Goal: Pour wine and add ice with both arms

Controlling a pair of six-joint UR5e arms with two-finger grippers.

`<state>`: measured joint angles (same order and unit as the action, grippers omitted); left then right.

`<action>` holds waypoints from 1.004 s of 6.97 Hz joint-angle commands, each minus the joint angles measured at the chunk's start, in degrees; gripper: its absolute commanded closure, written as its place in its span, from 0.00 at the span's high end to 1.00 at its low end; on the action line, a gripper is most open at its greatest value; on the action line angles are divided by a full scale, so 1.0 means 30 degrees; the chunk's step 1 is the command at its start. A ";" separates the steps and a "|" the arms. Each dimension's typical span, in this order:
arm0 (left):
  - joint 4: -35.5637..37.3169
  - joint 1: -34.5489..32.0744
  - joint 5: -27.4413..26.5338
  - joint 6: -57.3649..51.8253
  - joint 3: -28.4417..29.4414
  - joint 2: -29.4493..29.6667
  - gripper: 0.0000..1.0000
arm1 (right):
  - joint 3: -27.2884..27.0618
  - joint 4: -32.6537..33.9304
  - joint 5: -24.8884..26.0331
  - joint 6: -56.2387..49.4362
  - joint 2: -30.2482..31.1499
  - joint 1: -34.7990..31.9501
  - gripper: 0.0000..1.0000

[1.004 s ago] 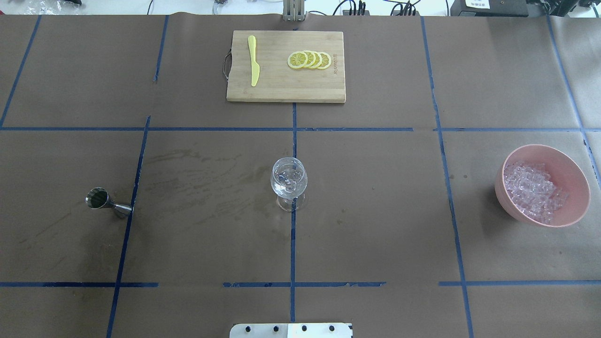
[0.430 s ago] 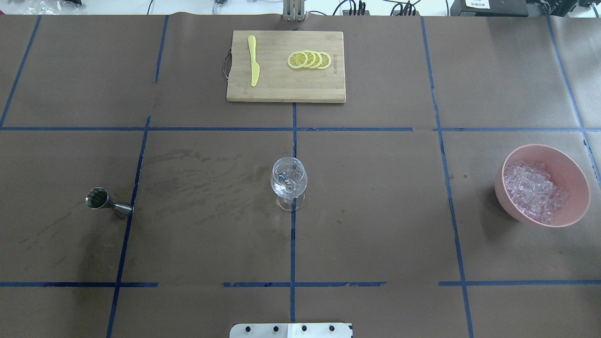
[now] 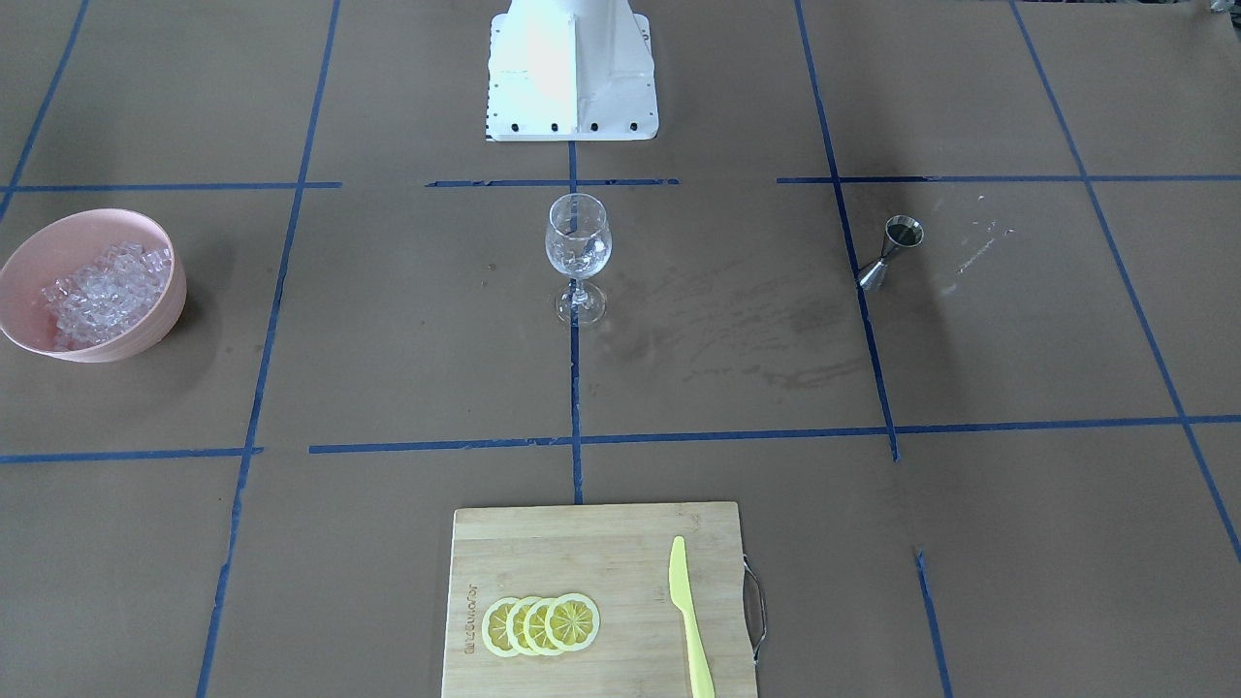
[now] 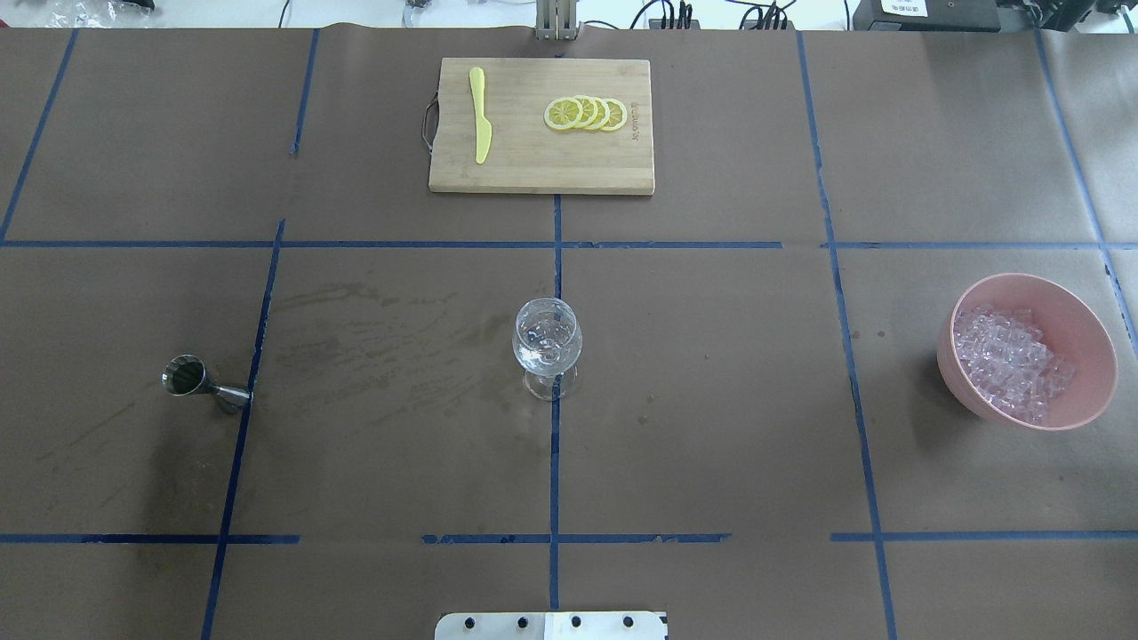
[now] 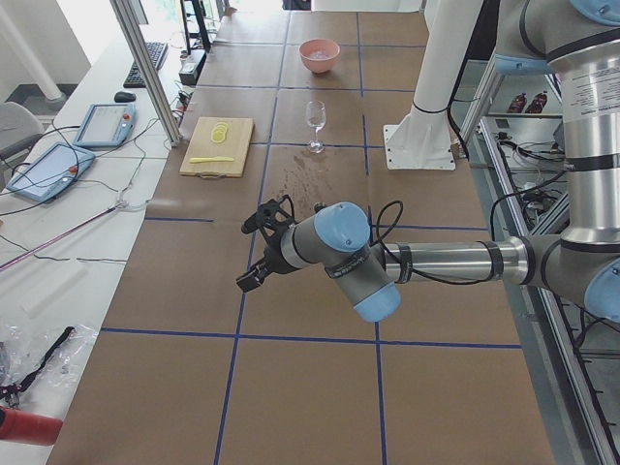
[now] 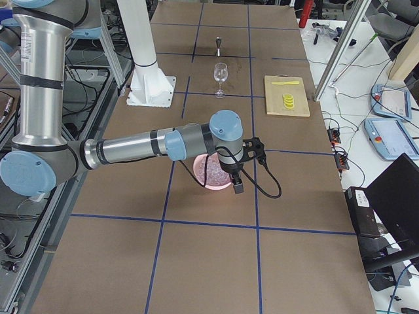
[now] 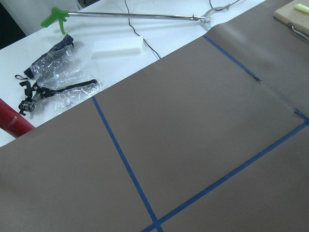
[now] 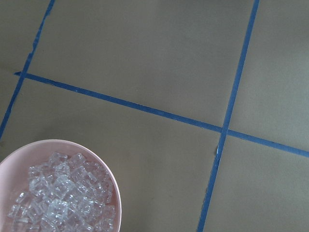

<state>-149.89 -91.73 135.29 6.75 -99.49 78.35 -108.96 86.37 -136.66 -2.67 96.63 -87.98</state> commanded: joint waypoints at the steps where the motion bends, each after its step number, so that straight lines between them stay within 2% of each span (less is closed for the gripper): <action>1: -0.1944 0.2643 -0.0475 0.4692 -0.1424 0.0045 1.00 | 0.0021 -0.0108 -0.0064 -0.0018 -0.0014 0.0000 1.00; 2: -0.2326 0.4049 -0.1523 0.6491 -0.2363 -0.0071 1.00 | 0.0050 -0.0108 -0.0064 0.0011 0.0015 0.0000 1.00; 3: -0.2852 0.5862 -0.3622 0.8104 -0.3040 -0.0246 1.00 | 0.0050 -0.0108 -0.0064 0.0011 0.0073 0.0000 1.00; 6: -0.3209 1.3062 -1.2109 1.2473 -0.5032 -0.1210 1.00 | 0.0021 -0.0108 -0.0064 0.0011 0.0161 0.0000 1.00; 7: -0.3209 1.5668 -1.5735 1.3733 -0.5184 -0.1388 1.00 | 0.0050 -0.0108 -0.0064 0.0011 0.0190 0.0000 1.00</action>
<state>-159.46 -53.59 99.79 43.47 -113.79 75.10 -108.87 86.04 -136.85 -2.64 97.10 -87.98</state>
